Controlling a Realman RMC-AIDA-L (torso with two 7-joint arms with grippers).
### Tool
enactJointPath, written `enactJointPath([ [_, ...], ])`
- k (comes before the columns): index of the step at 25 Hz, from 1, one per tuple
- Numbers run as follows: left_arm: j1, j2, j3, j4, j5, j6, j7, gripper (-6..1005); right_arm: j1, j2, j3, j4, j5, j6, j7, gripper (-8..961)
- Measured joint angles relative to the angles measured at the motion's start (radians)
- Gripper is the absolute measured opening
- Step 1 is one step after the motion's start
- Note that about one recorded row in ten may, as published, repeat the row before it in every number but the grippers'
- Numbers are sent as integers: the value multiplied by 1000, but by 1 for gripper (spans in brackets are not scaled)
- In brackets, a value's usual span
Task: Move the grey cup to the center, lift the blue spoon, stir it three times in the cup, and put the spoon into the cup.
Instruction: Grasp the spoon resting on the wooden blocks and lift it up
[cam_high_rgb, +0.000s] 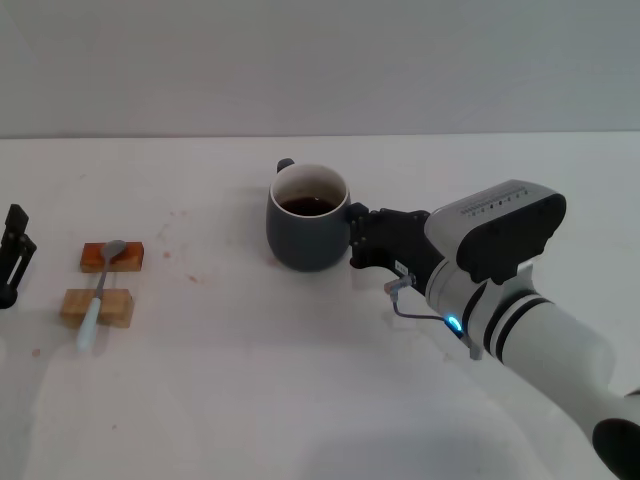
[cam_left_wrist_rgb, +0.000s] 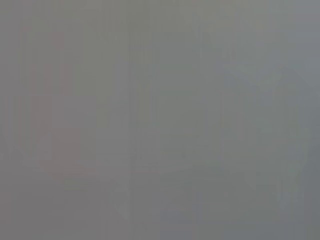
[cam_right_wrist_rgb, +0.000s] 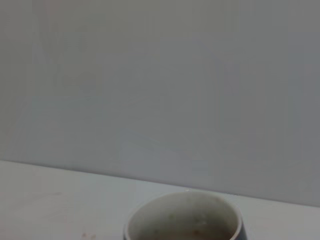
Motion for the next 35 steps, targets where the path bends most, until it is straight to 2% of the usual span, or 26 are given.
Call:
enactJointPath([
  [8,22,2,16,0,-4,12,0,796,-60,-6,28,3,0,-36,-6,-1],
  [13,38,3,31,0,0,14,-9,796,-136,-11,59,-69,0,-167,-6,-1],
  [16,47,3,49,0,-1,16,-10,796,-199,-12,68,-126,4,-306,-1,-1],
  [17,57,3,71,0,-5,19,-12,796,-199,-12,68,-126,4,-306,-1,-1],
  [19,71,3,104,-10,-5,20,-20,796,-240,-12,70,-144,7,-389,0,-1],
  [27,108,5,212,-47,-4,18,-27,795,-287,-12,118,-175,13,-433,0,-1],
  [35,115,2,242,-47,-6,-74,-27,795,-346,-12,199,-222,14,-564,1,-1],
])
